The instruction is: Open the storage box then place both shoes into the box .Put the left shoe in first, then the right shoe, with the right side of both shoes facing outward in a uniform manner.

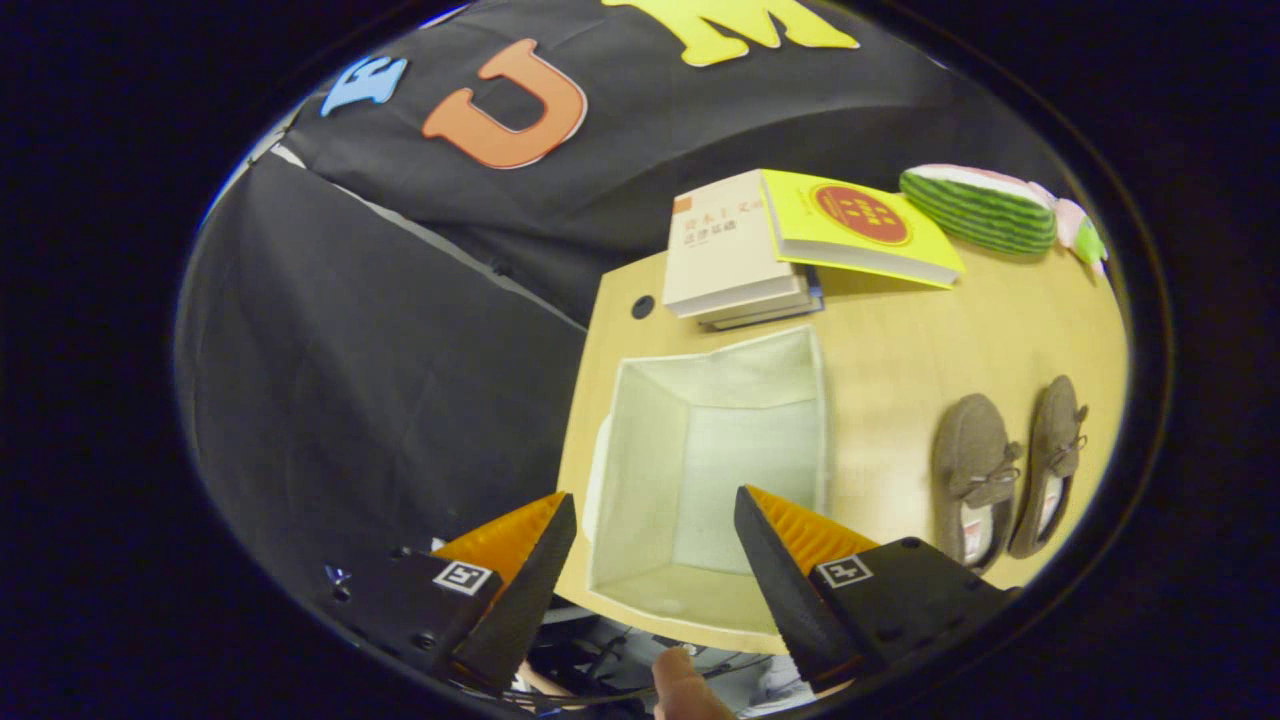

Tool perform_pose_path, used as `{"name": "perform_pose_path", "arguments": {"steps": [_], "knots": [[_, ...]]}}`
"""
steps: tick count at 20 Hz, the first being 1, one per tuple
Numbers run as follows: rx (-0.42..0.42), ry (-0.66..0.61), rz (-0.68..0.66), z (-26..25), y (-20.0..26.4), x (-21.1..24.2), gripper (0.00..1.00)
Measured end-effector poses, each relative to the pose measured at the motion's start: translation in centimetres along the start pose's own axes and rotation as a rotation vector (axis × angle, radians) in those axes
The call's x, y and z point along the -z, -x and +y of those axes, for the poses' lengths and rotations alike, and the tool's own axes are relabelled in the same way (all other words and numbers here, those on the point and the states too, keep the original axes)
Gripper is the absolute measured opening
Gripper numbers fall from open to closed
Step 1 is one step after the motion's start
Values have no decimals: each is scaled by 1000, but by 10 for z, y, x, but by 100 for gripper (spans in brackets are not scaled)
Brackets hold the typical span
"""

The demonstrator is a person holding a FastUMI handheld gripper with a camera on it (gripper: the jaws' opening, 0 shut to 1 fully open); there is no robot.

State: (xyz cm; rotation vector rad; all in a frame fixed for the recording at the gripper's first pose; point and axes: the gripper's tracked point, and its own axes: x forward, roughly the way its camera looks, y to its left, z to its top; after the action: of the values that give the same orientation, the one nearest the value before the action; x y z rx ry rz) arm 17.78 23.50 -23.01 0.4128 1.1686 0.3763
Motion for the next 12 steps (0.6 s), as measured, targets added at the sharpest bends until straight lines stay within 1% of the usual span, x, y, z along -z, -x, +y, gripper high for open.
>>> {"name": "perform_pose_path", "arguments": {"steps": [3,6,9,12], "knots": [[99,12,21,-47,0,5,100],[184,71,50,-92,5,12,100],[256,87,64,-134,13,16,100],[338,137,70,-175,21,20,100]]}}
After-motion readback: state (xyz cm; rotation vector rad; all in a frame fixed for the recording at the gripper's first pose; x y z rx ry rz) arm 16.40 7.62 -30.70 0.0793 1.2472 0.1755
